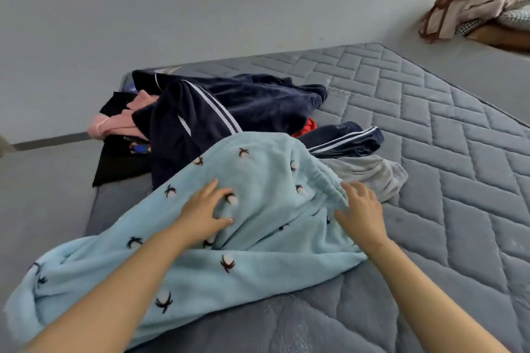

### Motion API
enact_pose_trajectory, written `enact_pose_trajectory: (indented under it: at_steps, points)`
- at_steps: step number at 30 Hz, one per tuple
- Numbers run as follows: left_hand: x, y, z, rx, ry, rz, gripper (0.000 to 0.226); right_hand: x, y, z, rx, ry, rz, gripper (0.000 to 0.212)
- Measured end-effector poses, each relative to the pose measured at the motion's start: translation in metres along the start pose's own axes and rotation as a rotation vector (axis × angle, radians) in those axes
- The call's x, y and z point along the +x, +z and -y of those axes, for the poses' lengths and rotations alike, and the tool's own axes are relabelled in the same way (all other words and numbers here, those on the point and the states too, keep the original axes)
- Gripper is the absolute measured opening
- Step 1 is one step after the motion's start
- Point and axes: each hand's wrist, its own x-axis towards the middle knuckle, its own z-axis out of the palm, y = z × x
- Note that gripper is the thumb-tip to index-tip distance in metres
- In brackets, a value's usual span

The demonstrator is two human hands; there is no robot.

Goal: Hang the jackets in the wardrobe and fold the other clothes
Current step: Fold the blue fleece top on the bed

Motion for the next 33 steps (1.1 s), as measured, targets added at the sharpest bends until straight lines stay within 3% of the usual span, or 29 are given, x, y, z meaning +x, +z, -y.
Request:
enact_pose_trajectory:
  at_steps: [3, 5, 7, 10, 14, 17, 19, 21, 23, 25, 27, 29, 30, 33]
  points:
    - [-0.047, 0.014, 0.030, -0.005, -0.003, -0.006, 0.059, -0.041, 0.030, 0.023, 0.184, -0.302, -0.075, 0.039]
    - [-0.074, 0.012, 0.051, 0.048, -0.021, 0.011, 0.053, -0.068, 0.046, 0.041, 0.243, -0.484, 0.048, 0.032]
    - [-0.094, 0.002, 0.071, 0.180, -0.092, 0.054, 0.051, -0.090, 0.062, 0.058, 0.227, -0.599, 0.229, 0.042]
    - [-0.109, -0.019, 0.087, 0.345, -0.183, 0.065, 0.031, -0.108, 0.081, 0.077, 0.178, -0.644, 0.303, 0.058]
    - [-0.137, -0.032, 0.075, 0.179, -0.117, 0.129, 0.032, -0.115, 0.083, 0.086, 0.153, -0.662, 0.284, 0.035]
    - [-0.170, -0.009, 0.048, 0.066, -0.016, 0.357, 0.040, -0.126, 0.079, 0.075, 0.047, -0.650, 0.278, 0.028]
    - [-0.191, 0.018, 0.034, 0.049, 0.044, 0.512, 0.041, -0.138, 0.074, 0.071, -0.052, -0.621, 0.362, 0.038]
    - [-0.204, 0.037, 0.033, 0.064, 0.019, 0.558, 0.042, -0.146, 0.066, 0.073, -0.172, -0.596, 0.502, 0.050]
    - [-0.210, 0.033, 0.044, -0.060, -0.113, 0.423, 0.042, -0.150, 0.054, 0.085, -0.209, -0.587, 0.575, 0.047]
    - [-0.212, 0.016, 0.063, -0.204, -0.256, 0.093, 0.028, -0.152, 0.042, 0.108, -0.147, -0.610, 0.496, 0.035]
    - [-0.213, -0.008, 0.086, -0.196, -0.379, -0.313, 0.012, -0.149, 0.037, 0.139, -0.018, -0.647, 0.374, 0.030]
    - [-0.211, -0.026, 0.116, -0.132, -0.488, -0.546, 0.016, -0.141, 0.037, 0.183, 0.102, -0.726, 0.328, 0.029]
    - [-0.210, -0.032, 0.131, -0.106, -0.556, -0.535, 0.030, -0.134, 0.041, 0.207, 0.130, -0.779, 0.330, 0.029]
    - [-0.201, -0.038, 0.162, -0.162, -0.748, -0.281, 0.066, -0.106, 0.066, 0.280, 0.102, -0.887, 0.332, 0.042]
